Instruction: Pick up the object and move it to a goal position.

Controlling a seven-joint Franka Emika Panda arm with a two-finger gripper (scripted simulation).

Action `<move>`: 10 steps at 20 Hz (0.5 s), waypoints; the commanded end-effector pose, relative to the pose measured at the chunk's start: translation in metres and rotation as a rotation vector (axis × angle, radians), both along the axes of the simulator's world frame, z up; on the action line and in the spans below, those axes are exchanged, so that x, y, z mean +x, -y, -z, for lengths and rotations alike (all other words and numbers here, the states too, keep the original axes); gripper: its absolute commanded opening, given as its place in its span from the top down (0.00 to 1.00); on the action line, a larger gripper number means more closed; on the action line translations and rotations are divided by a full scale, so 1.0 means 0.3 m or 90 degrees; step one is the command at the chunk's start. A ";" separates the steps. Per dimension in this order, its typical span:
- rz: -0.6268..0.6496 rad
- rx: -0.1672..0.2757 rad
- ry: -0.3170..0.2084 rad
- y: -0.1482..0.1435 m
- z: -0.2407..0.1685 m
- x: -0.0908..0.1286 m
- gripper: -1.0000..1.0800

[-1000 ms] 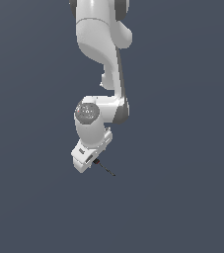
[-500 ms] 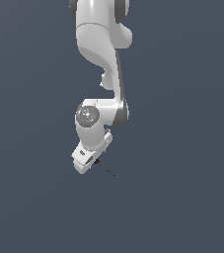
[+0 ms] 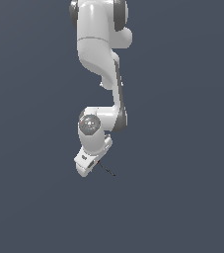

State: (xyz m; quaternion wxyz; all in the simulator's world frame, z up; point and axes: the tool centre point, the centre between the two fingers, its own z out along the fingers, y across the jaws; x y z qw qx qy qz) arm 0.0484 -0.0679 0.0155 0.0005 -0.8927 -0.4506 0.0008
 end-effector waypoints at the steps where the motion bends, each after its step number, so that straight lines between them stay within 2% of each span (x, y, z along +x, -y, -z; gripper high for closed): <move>1: 0.000 0.000 0.001 0.000 0.003 0.004 0.04; 2: 0.000 0.000 0.001 0.000 0.003 0.004 1.00; 10: 0.000 0.000 0.001 0.000 0.003 0.004 1.00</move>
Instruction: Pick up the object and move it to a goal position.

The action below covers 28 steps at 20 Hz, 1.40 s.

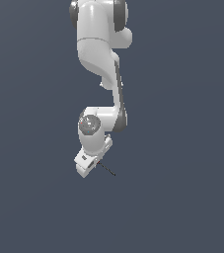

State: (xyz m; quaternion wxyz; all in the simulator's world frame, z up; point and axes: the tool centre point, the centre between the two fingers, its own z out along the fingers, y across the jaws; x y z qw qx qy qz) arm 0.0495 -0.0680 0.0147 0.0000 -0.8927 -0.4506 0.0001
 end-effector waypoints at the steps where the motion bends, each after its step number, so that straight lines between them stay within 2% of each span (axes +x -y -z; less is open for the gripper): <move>1: 0.000 0.000 0.000 0.000 0.000 0.000 1.00; 5: 0.000 0.000 0.000 -0.014 -0.008 0.006 1.00; 9: 0.000 0.000 0.000 -0.074 -0.039 0.031 1.00; 23: 0.000 0.000 0.000 -0.444 -0.235 0.198 1.00; 28: 0.000 0.000 0.000 -0.542 -0.286 0.247 1.00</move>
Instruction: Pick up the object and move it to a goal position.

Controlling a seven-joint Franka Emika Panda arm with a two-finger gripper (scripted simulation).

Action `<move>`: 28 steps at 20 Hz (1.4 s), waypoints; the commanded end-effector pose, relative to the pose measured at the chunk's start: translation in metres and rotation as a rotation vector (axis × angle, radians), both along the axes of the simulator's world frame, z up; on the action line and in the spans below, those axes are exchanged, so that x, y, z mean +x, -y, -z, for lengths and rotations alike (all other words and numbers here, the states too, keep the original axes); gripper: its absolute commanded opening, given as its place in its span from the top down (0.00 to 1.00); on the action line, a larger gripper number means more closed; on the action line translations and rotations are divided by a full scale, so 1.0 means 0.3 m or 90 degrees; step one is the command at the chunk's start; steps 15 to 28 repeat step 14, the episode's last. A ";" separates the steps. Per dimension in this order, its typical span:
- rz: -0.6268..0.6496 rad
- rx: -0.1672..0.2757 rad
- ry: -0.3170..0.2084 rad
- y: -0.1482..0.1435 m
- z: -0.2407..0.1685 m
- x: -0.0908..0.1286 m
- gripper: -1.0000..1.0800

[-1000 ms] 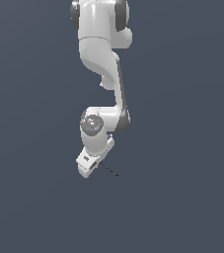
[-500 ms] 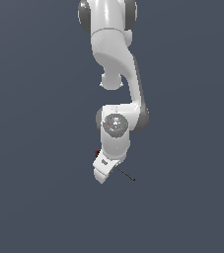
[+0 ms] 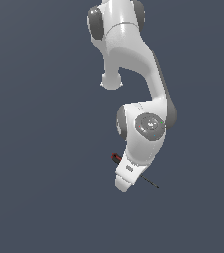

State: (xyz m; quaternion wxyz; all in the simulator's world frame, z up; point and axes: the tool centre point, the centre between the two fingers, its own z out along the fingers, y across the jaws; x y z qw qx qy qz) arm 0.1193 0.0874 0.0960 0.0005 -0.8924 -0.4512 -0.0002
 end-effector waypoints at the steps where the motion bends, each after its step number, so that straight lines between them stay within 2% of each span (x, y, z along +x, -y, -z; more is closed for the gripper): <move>1: 0.001 0.000 0.000 -0.038 -0.023 0.021 1.00; 10: 0.001 -0.001 0.000 -0.104 -0.057 0.058 1.00; 28: 0.001 -0.001 0.000 -0.109 -0.060 0.062 1.00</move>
